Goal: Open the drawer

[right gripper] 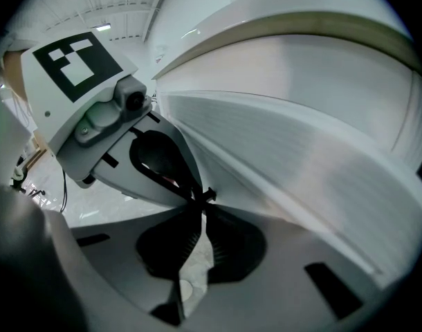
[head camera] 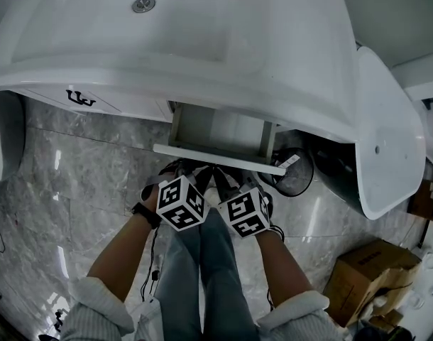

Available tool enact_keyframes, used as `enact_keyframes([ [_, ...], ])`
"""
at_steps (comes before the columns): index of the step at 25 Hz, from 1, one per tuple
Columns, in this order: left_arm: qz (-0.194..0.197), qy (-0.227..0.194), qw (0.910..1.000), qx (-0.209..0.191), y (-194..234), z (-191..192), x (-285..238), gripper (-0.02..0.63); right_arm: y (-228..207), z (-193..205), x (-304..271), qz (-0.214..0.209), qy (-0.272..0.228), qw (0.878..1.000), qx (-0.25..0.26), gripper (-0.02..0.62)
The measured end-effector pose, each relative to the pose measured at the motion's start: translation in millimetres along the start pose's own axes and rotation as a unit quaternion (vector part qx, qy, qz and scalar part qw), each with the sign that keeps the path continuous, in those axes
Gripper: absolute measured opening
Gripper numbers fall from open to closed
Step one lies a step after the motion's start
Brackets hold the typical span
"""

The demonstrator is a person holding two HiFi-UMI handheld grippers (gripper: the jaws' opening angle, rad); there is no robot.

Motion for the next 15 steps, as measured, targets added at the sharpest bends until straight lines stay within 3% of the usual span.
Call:
enact_keyframes([
  [15,0.006,0.001,0.9999,0.014,-11,8,0,0.043,11,9,1,-0.005,0.001,1.000,-0.018,0.023],
])
Point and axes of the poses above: the fingertips, and each gripper's own axes: x backward along the fingers, y to its left, z out of its underside, the point moved 8 cm from there along x, backward along the fingers, and after that the axes turned 13 degrees about y, right-handed, at the moved point
